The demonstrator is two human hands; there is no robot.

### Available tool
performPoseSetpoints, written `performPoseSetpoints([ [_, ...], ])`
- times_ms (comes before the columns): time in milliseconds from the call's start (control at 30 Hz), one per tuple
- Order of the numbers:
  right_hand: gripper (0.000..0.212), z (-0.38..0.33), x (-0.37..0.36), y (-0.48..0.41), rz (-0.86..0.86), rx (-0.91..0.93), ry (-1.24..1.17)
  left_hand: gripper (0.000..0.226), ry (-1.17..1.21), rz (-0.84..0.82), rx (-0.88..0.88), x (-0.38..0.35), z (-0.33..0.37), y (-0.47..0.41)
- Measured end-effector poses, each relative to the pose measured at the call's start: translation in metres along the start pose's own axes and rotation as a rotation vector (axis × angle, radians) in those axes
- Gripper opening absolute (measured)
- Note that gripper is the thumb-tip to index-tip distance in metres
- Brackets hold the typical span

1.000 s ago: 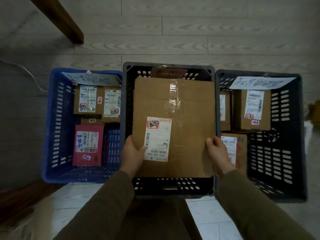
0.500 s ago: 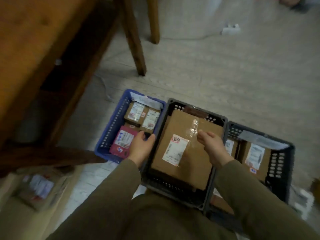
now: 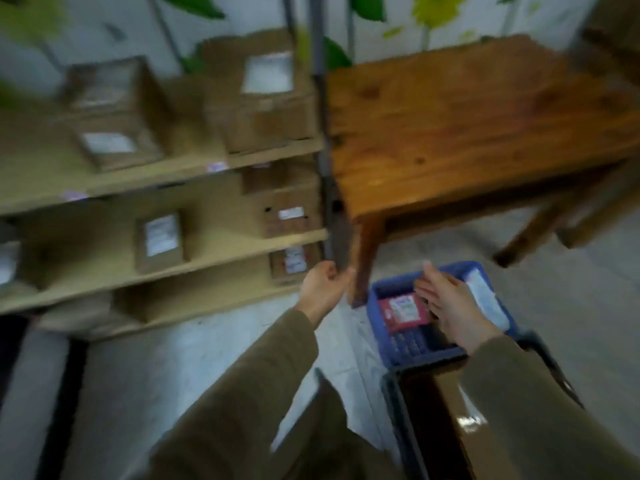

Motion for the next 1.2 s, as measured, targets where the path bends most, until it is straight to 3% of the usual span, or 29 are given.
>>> performPoseSetpoints([
  [100,0.039,-0.002,-0.122,-0.012,-0.155,-0.006,0.125,0.007,0.102,0.161,0.020,0.105,-0.043,0.050],
  [200,0.031,0.010,-0.248,-0.010,-0.273,-0.011,0.253,0.040,0.189,0.310,0.073,0.204,-0.105,0.105],
  [267,0.031,0.024,-0.328,-0.004,-0.350,-0.015,0.304,0.050,0.240,0.389,0.116,0.265,-0.151,0.144],
  [500,0.039,0.086,-0.541,0.026,-0.562,-0.109,0.529,0.030,0.348,0.595,0.201,0.416,-0.277,0.257],
  [633,0.022,0.103,-0.622,0.025,-0.655,-0.135,0.634,0.037,0.412,0.653,0.226,0.467,-0.319,0.280],
  [833,0.045,0.128,-0.709,-0.019,-0.680,-0.154,0.708,0.037,0.467,0.683,0.263,0.539,-0.375,0.259],
  [1033,0.030,0.182,-0.780,-0.105,-0.646,-0.255,0.743,0.034,0.542,0.694,0.318,0.611,-0.456,0.199],
  [1200,0.032,0.240,-0.819,-0.173,-0.564,-0.253,0.846,0.040,0.548,0.670,0.380,0.656,-0.531,0.142],
])
Point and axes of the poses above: each hand's wrist, its own y-axis away from the middle knuckle, its own x-axis out of the back of the hand, z = x × y, the point moved 9 cm from there along -y, towards the middle knuckle, and after that the axes turned 13 degrees about -z, right-handed, at the moved point
